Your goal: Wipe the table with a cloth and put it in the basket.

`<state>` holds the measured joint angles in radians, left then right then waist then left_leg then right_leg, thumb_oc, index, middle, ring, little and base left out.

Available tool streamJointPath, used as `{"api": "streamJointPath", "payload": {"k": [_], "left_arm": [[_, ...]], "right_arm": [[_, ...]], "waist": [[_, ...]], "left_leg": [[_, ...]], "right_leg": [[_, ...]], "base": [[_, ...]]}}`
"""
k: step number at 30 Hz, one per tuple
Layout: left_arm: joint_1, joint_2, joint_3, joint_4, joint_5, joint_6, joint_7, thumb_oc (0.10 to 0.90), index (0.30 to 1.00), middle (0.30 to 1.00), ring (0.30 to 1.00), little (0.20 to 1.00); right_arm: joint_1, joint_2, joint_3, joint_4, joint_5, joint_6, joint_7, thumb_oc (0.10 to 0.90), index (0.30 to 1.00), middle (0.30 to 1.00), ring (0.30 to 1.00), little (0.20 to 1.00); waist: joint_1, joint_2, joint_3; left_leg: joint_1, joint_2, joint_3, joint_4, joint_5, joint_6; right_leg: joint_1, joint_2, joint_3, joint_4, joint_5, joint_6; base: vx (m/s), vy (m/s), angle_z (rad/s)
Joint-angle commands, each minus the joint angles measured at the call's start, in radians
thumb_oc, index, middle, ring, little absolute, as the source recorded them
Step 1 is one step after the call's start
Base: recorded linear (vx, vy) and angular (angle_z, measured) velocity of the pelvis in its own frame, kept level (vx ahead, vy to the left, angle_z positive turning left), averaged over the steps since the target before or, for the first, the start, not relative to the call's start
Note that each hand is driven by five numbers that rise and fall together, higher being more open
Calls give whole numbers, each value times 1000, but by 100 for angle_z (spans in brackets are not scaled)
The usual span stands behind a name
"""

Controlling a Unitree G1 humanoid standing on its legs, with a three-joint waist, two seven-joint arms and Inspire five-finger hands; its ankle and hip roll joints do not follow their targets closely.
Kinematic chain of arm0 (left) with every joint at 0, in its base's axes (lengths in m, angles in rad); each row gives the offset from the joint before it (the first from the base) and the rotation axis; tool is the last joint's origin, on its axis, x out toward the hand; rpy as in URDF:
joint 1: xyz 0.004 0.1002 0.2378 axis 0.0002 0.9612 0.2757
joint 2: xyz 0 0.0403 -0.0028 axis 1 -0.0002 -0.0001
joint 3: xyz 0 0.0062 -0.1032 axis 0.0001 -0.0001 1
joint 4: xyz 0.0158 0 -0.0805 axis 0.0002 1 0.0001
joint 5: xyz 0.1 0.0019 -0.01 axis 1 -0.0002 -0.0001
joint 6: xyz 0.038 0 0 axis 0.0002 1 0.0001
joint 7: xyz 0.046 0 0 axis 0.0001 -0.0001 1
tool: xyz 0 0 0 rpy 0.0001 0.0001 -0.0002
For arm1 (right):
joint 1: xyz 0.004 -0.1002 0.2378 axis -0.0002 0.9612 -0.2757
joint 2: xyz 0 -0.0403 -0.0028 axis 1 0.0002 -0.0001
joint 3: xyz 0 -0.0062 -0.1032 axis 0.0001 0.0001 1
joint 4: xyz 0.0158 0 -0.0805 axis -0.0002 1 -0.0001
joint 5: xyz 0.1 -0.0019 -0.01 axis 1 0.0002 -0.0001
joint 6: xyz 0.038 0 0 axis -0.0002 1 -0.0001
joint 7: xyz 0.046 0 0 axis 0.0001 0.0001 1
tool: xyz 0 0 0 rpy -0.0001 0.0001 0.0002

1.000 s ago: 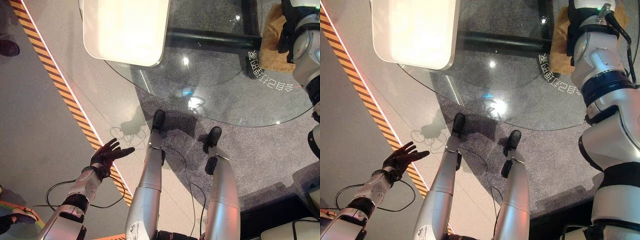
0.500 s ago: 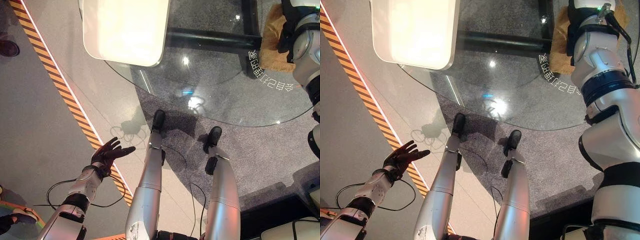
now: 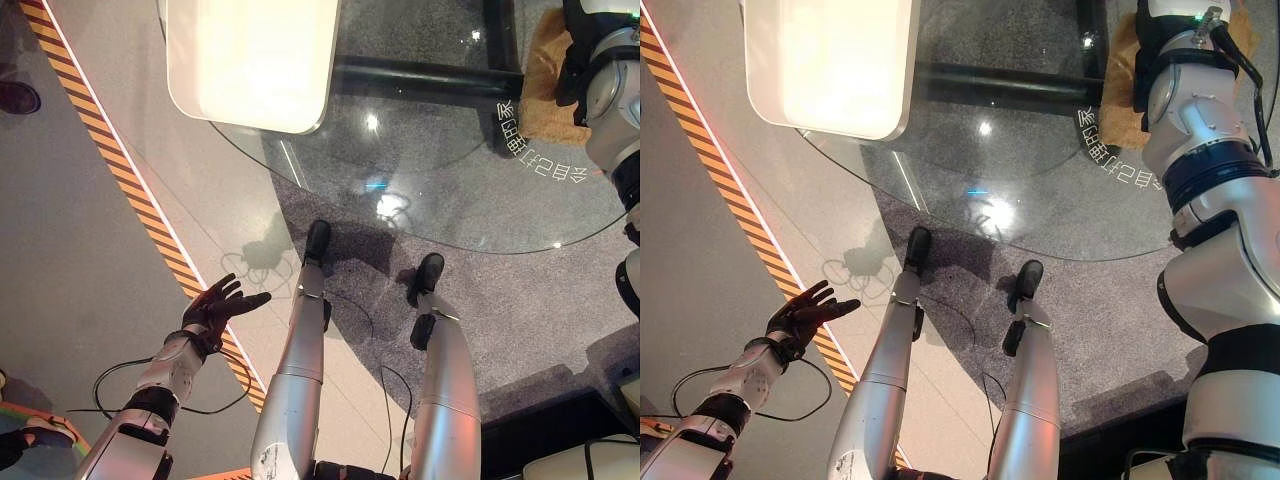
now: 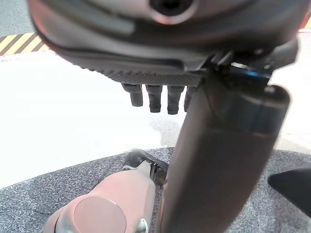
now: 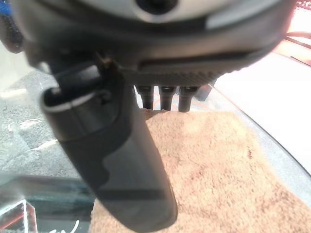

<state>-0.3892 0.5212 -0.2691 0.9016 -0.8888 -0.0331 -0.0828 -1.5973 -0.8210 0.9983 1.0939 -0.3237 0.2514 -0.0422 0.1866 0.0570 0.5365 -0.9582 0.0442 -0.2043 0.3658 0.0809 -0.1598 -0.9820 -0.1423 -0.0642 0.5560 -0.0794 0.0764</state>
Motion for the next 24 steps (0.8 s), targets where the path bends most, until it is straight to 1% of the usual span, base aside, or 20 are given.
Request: {"api": "streamJointPath", "payload": {"k": [1,24], "left_arm": [[51,48,-12,24,-19,-15,-7,800,900,900,900,900],[43,61,-8,17,-20,-9,-14,800,900,900,900,900]], "right_arm": [[-93,-58,57,20,-7,4,-58,100,300,300,300,200],[-104,-50,56,20,-1,17,-66,100,300,300,300,200]], "waist": [[-16,25,-16],[-10,17,-16]], "left_leg": [[23,-113,76,-20,-35,140],[31,-108,72,-44,-25,137]], "right_leg": [[63,73,-98,-126,31,-36],[80,74,-109,-156,44,-28]], "base": [[0,0,0],[0,0,0]]}}
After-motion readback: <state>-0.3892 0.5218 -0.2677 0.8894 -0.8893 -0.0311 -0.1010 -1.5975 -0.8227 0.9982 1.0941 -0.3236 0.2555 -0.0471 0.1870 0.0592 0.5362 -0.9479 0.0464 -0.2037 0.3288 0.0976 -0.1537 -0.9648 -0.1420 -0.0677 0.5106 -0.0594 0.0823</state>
